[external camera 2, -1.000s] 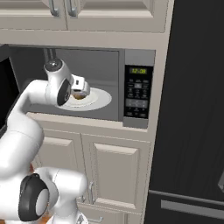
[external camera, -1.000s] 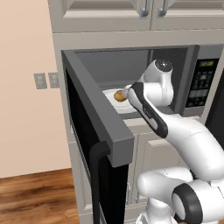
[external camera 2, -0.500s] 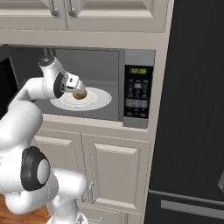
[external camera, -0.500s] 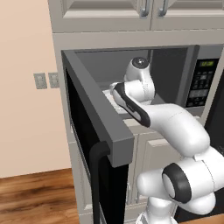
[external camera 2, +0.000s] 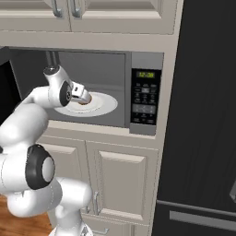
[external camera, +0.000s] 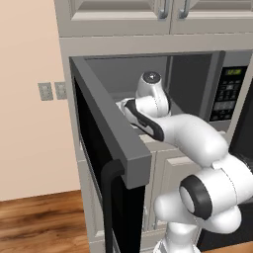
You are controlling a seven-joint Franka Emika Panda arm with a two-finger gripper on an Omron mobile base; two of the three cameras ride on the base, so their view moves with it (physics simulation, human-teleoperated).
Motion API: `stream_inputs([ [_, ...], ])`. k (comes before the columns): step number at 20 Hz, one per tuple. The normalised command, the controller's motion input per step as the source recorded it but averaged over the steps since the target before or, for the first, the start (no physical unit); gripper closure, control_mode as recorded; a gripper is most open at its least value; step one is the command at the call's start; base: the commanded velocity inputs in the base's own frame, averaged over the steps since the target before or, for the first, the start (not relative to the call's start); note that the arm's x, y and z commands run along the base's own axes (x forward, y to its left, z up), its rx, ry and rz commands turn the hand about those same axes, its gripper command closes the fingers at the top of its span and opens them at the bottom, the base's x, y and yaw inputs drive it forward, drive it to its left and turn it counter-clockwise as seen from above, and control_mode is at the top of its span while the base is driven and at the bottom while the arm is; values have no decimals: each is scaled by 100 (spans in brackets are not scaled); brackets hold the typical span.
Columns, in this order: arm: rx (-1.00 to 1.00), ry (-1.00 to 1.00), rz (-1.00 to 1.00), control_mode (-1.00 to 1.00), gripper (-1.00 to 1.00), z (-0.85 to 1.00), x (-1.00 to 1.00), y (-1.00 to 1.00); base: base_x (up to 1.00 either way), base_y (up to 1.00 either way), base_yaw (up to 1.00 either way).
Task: Pick the potato from the microwave and place it on plate located on the counter.
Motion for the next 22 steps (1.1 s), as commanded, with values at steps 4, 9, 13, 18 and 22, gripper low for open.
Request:
stream_inputs([
  [4, 0, 0, 0, -100, -100, -11, 40, 0, 0, 0, 0],
  [9, 0, 0, -1, -100, -100, 0, 40, 0, 0, 0, 0],
  [13, 0, 0, -3, -100, -100, 0, 34, 0, 0, 0, 0],
  [18, 0, 0, -5, -100, -100, -10, 25, 0, 0, 0, 0],
  [22, 0, 0, -5, -100, -100, -18, 20, 0, 0, 0, 0],
])
